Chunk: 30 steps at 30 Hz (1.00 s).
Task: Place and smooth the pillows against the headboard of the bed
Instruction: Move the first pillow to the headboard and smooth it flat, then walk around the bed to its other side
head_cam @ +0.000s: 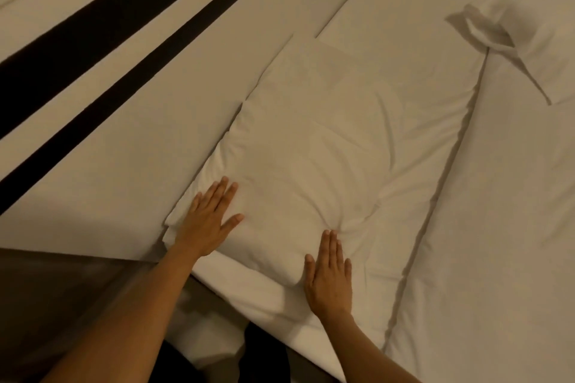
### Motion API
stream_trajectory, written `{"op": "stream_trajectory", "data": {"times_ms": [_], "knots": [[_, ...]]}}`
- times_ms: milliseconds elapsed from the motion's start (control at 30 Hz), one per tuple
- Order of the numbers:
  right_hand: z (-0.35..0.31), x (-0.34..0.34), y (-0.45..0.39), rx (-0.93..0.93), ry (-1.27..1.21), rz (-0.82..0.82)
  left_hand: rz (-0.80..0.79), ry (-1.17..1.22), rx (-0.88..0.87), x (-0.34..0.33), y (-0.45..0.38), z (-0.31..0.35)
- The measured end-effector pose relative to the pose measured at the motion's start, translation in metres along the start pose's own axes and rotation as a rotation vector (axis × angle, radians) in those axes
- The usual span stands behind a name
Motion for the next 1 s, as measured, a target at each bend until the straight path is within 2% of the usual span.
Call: {"op": "stream_trajectory", "data": {"times_ms": [133, 200, 267, 400, 567, 767, 1000], "knots": [[0.011, 0.047, -0.005, -0.123, 0.039, -0.169, -0.283, -0.086, 0.109, 0.02, 0.023, -0.011], [0.004, 0.079, -0.006, -0.093, 0.109, -0.213, -0.388, -0.186, 0.161, 0.046, 0.031, -0.01], [-0.011, 0.115, -0.009, -0.035, 0.154, -0.205, -0.412, -0.176, 0.195, 0.081, 0.037, 0.001], [-0.055, 0.193, -0.012, 0.094, 0.211, -0.118, -0.312, -0.031, 0.222, 0.166, 0.046, 0.04], [-0.122, 0.297, -0.003, 0.249, 0.281, 0.0, -0.146, 0.016, 0.232, 0.277, 0.063, 0.087], [-0.192, 0.415, 0.045, 0.413, 0.339, 0.154, 0.007, -0.032, 0.256, 0.411, 0.102, 0.123], [-0.231, 0.518, 0.111, 0.463, 0.363, 0.301, 0.141, -0.083, 0.234, 0.52, 0.146, 0.162]]}}
Point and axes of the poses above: each hand's wrist, its own y-axis away from the middle knuckle, its own x-axis out of the back of the hand, z = x × y, the point moved 2 cm from there along -y, towards the middle knuckle, and after that the axes turned 12 degrees about -y, right-handed, at the moved point
